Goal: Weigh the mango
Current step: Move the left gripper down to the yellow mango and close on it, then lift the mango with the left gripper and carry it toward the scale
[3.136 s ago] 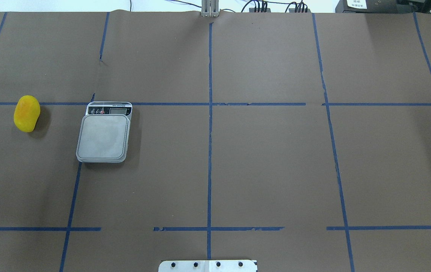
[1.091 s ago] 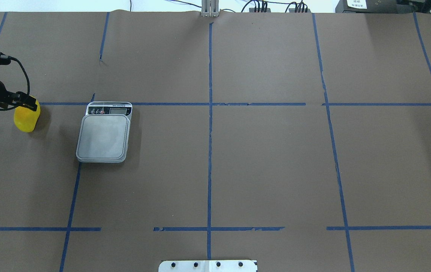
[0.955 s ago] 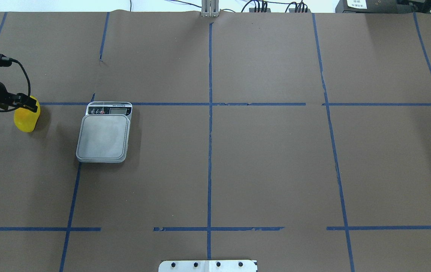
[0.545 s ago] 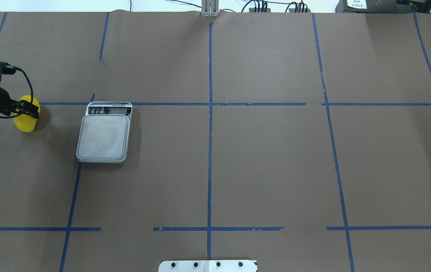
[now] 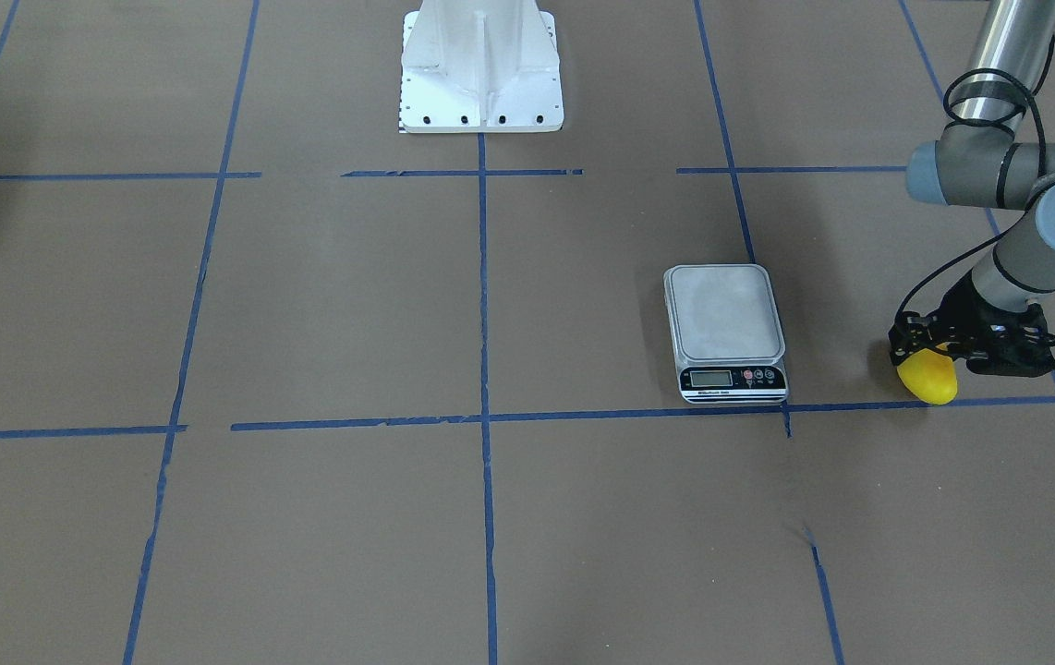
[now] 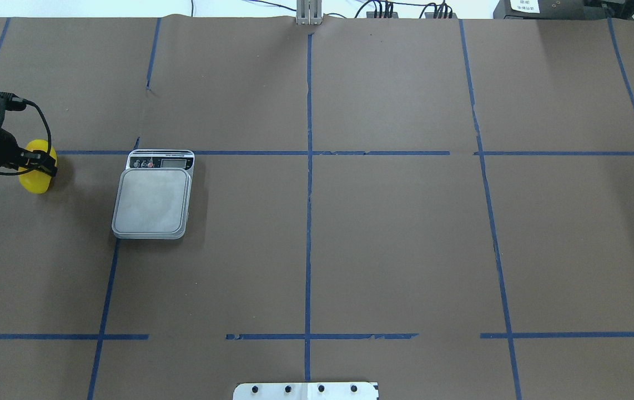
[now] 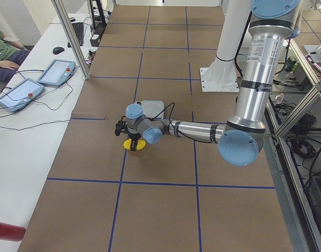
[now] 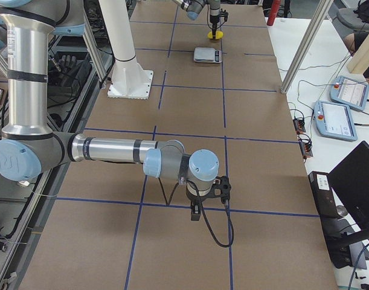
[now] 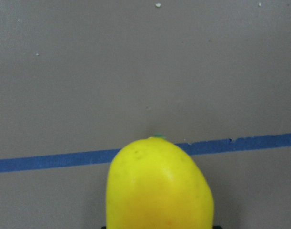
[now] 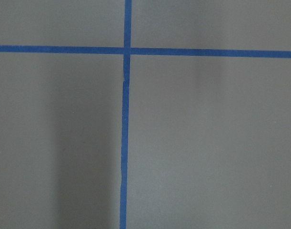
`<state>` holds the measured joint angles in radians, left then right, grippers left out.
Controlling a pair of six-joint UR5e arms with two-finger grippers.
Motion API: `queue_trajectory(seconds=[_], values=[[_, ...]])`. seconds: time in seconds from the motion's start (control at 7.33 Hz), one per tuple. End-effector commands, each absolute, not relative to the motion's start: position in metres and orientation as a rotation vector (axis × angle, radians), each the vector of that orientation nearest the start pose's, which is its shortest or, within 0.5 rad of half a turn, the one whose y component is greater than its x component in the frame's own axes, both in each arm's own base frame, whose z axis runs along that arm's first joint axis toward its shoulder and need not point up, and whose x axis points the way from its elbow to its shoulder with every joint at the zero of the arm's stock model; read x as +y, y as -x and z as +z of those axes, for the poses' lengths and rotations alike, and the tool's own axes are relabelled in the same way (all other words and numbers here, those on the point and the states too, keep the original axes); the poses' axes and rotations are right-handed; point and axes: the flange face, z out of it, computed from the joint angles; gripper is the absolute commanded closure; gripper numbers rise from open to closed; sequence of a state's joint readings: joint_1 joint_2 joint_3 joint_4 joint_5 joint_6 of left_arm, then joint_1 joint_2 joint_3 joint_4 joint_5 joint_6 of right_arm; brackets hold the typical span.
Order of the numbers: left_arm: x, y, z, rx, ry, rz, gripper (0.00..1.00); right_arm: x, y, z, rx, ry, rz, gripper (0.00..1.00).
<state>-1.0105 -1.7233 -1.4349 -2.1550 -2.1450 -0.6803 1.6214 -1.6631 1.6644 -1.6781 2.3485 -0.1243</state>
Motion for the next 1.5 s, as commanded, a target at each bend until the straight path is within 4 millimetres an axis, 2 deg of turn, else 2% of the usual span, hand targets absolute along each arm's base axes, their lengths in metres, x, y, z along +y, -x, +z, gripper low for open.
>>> queue_trajectory(seconds=[0.0, 0.14, 0.41, 0.55, 0.68, 0.95, 1.23, 1.36], values=[[-0.532, -0.232, 0.545, 0.877, -0.126, 0.080, 1.00, -0.441, -0.086, 0.666, -0.783, 0.032, -0.029, 0.00], [-0.537, -0.212, 0.514, 0.868, -0.098, 0.042, 1.00, -0.441, -0.086, 0.666, -0.783, 0.032, -0.029, 0.00], [-0.531, -0.207, 0.455, 0.865, -0.089, 0.019, 1.00, -0.441, -0.086, 0.666, -0.783, 0.031, -0.029, 0.00], [-0.532, -0.212, 0.440, 0.884, -0.072, -0.053, 1.00, -0.441, -0.086, 0.666, -0.783, 0.032, -0.029, 0.00], [-0.535, -0.253, 0.413, 0.906, -0.042, -0.084, 1.00, -0.441, -0.086, 0.666, -0.783, 0.031, -0.029, 0.00], [-0.508, -0.330, 0.398, 0.880, -0.016, -0.116, 1.00, -0.441, -0.086, 0.666, -0.783, 0.031, -0.028, 0.00], [-0.500, -0.364, 0.391, 0.878, 0.006, -0.107, 1.00, -0.440, -0.086, 0.667, -0.783, 0.034, -0.028, 0.00], [-0.498, -0.373, 0.394, 0.870, 0.009, -0.100, 1.00, -0.441, -0.086, 0.666, -0.783, 0.032, -0.029, 0.00]])
